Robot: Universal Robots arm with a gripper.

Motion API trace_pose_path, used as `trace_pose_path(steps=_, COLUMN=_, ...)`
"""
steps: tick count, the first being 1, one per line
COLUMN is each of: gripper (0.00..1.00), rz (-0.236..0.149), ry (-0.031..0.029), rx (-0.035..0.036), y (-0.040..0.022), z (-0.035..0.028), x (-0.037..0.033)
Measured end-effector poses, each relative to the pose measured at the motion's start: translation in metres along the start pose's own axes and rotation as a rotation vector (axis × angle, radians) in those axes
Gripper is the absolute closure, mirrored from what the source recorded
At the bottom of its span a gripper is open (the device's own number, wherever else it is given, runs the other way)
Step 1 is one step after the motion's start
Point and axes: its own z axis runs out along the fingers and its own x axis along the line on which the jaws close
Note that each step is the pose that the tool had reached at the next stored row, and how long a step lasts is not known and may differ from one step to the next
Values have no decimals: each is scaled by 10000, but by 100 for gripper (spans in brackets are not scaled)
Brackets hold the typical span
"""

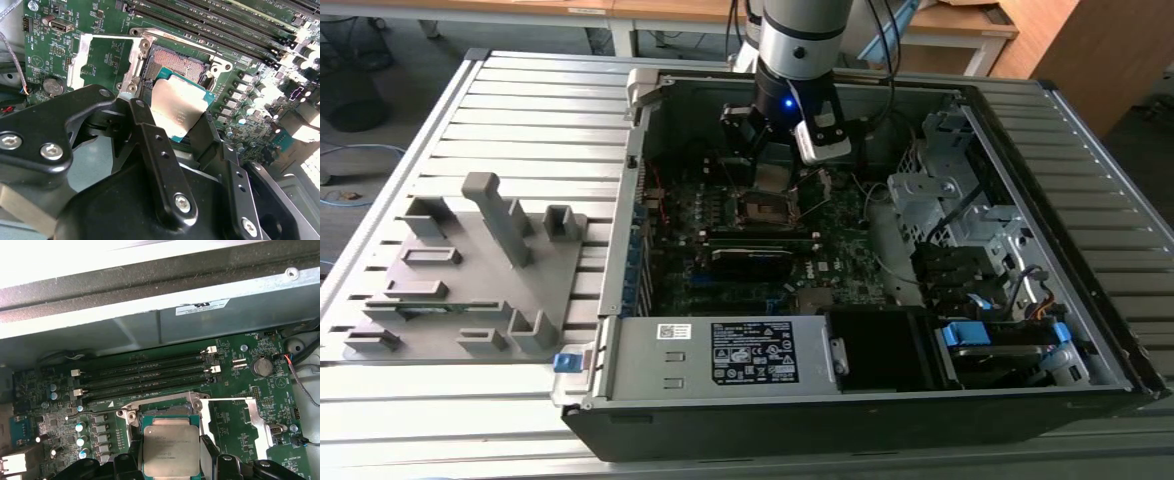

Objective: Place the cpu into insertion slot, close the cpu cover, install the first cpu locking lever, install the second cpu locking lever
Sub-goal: 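Place the cpu into insertion slot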

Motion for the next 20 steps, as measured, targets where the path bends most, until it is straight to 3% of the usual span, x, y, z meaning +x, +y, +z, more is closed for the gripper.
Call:
trace_pose_path(steps=4, gripper=46, rz=93, ry=-8, rx=0, y=0, z=2, x=0)
trace_pose_path(steps=10, gripper=46, rz=964, ry=-75, rx=-14, y=-1, z=13, x=0)
trace_pose_path(steps=17, gripper=46, rz=1037, ry=-83, rx=-17, y=-1, z=14, x=0)
trace_pose_path(steps=20, gripper=46, rz=1503, ry=-120, rx=-27, y=-2, z=19, x=0)
